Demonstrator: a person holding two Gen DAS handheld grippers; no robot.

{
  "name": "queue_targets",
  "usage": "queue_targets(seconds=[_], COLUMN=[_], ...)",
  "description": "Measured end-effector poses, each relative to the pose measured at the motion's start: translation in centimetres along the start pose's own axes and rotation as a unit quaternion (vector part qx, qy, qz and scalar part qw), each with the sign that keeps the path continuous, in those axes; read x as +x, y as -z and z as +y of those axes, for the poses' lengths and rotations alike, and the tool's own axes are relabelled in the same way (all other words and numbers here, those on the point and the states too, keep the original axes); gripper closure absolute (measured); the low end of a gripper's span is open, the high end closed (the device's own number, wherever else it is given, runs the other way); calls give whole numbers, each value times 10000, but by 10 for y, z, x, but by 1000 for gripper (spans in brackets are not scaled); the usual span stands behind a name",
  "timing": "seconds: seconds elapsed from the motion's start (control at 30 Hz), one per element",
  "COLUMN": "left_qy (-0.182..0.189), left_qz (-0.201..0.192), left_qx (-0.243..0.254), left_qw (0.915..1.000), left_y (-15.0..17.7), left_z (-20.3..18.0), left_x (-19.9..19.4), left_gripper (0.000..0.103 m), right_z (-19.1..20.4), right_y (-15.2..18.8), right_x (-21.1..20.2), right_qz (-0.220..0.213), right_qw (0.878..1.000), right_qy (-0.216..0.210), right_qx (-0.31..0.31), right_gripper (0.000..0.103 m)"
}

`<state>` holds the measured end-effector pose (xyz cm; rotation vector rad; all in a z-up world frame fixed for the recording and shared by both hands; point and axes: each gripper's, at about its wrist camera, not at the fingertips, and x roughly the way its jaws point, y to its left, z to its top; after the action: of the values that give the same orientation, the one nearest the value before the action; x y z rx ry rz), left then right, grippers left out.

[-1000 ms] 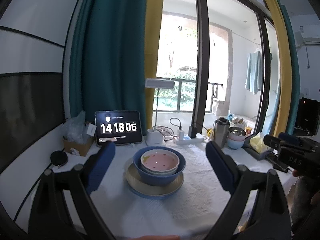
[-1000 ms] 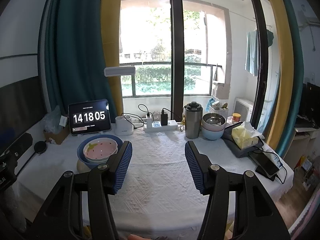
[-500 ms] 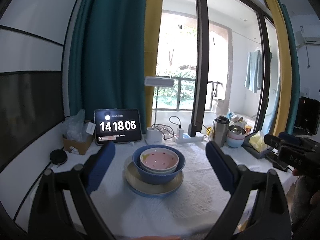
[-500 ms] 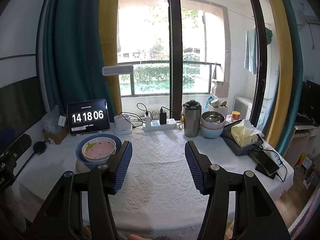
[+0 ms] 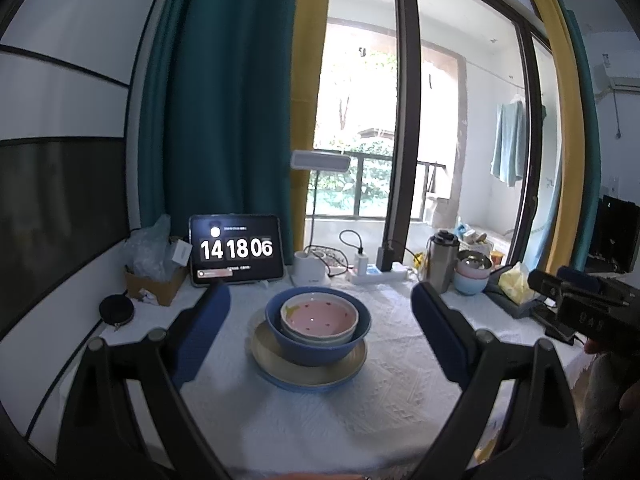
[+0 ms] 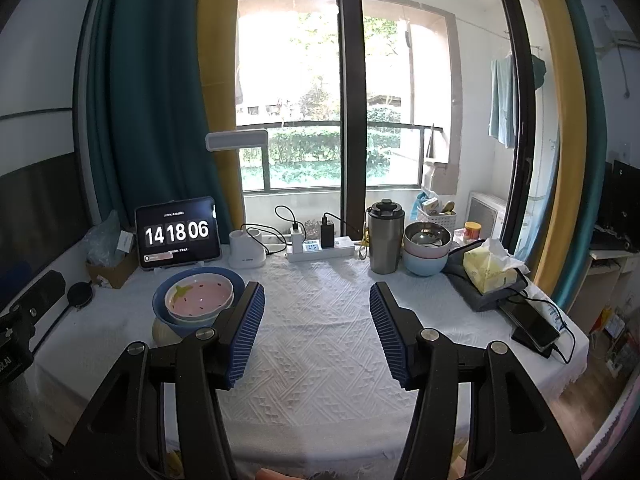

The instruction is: Organize plates and bowls

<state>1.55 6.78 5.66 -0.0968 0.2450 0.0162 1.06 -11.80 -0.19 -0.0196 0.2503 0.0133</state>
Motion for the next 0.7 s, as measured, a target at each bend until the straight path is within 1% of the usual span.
queue_targets(seconds=[0.7], left_qy=[23], left_qz=[52], left_qx=[57], left_qw=[10000], left_y=[3], left_z=[-2], left_x=[3], left_gripper=[10], right_z=[2], right_y=[4], right_x=[2], right_qz=[48], right_qw=[10000], right_qy=[13], right_qx=[13], right_gripper=[45])
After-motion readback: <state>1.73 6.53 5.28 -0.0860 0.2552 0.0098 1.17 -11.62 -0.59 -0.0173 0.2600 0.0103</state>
